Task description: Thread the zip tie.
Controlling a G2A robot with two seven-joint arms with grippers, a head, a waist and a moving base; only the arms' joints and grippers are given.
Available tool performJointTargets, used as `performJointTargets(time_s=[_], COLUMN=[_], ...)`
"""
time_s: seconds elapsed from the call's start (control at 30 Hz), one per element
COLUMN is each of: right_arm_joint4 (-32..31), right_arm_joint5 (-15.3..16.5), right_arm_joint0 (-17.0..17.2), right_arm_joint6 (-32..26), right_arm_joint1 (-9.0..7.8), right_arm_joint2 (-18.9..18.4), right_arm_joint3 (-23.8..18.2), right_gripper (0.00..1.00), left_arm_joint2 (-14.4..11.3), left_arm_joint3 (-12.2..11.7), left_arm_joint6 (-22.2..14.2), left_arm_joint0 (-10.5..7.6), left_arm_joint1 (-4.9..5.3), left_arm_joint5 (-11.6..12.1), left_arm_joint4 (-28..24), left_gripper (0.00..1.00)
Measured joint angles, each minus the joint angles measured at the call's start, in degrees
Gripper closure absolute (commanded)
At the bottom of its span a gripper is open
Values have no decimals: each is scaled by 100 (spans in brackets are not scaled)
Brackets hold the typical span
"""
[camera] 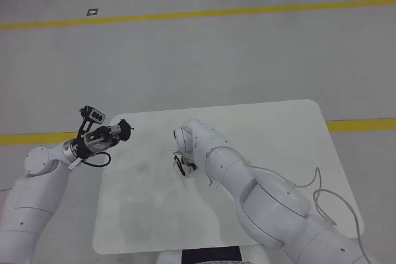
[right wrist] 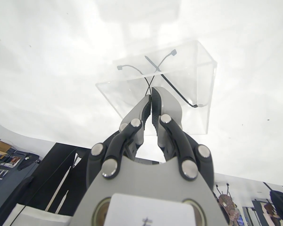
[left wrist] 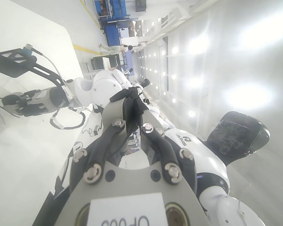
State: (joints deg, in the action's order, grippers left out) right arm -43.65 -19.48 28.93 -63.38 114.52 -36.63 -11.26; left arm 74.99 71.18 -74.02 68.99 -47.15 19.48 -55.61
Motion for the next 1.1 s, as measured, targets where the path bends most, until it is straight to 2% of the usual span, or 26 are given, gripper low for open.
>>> performJointTargets(time_s=[0.23, 0.43, 0.63, 1.1], right_arm_joint4=[-103, -161, -199, -349], right_arm_joint5=[11, 119, 186, 183], right_arm_joint0=[51, 77, 106, 193], right_arm_joint6=[20, -21, -23, -19], right_arm_joint1=[1, -2, -5, -3], right_arm_joint2=[7, 3, -11, -19], right_arm_joint3=[-97, -150, -161, -190], right_gripper=[89, 80, 84, 100], left_arm_joint2=[0, 0, 0, 0], left_arm_joint3=[0, 0, 0, 0], left_arm_joint6=[0, 0, 0, 0], left_arm_joint0=[0, 0, 0, 0], left_arm_joint1=[0, 0, 0, 0], left_arm_joint5=[0, 0, 0, 0], left_arm_joint4=[0, 0, 0, 0], left_gripper=[100, 100, 100, 100])
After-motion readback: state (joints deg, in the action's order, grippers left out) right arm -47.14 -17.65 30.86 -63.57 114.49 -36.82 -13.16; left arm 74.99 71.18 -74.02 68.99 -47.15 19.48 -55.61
